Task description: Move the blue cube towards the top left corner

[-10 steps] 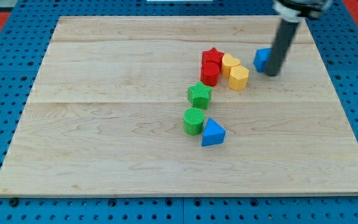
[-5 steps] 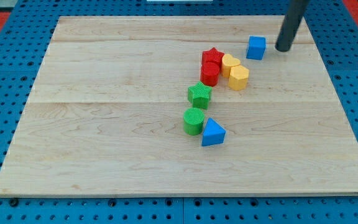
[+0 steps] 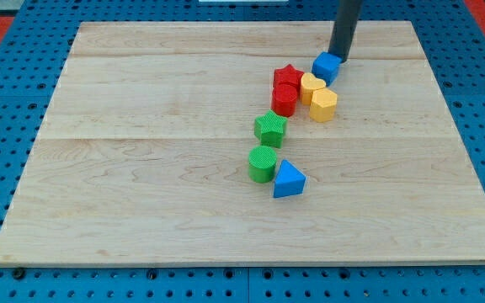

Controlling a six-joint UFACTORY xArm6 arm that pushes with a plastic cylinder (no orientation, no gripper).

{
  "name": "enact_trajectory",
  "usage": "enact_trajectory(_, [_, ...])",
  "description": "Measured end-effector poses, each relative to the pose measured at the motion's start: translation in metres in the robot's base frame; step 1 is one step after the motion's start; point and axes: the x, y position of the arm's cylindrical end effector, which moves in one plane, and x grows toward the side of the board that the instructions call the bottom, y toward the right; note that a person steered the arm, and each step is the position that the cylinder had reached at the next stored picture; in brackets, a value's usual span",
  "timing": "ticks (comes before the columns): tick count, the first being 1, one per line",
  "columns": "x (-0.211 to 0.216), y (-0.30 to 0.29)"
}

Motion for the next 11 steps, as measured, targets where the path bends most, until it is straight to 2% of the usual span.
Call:
enact_trajectory(1, [0.01,0.039])
enact_trajectory(2, [0.029,-0.01])
enact_trajectory(4, [0.011,-0.186])
enact_trajectory(5, [0.026,-0.144])
enact_trajectory(6, [0.001,-0.116])
enact_trajectory(7, [-0.031,-0.15])
enact_trajectory(8, [-0.025,-0.241])
enact_trajectory(9, [0.006,-0.265])
enact_trajectory(11, [0.005,-0.34])
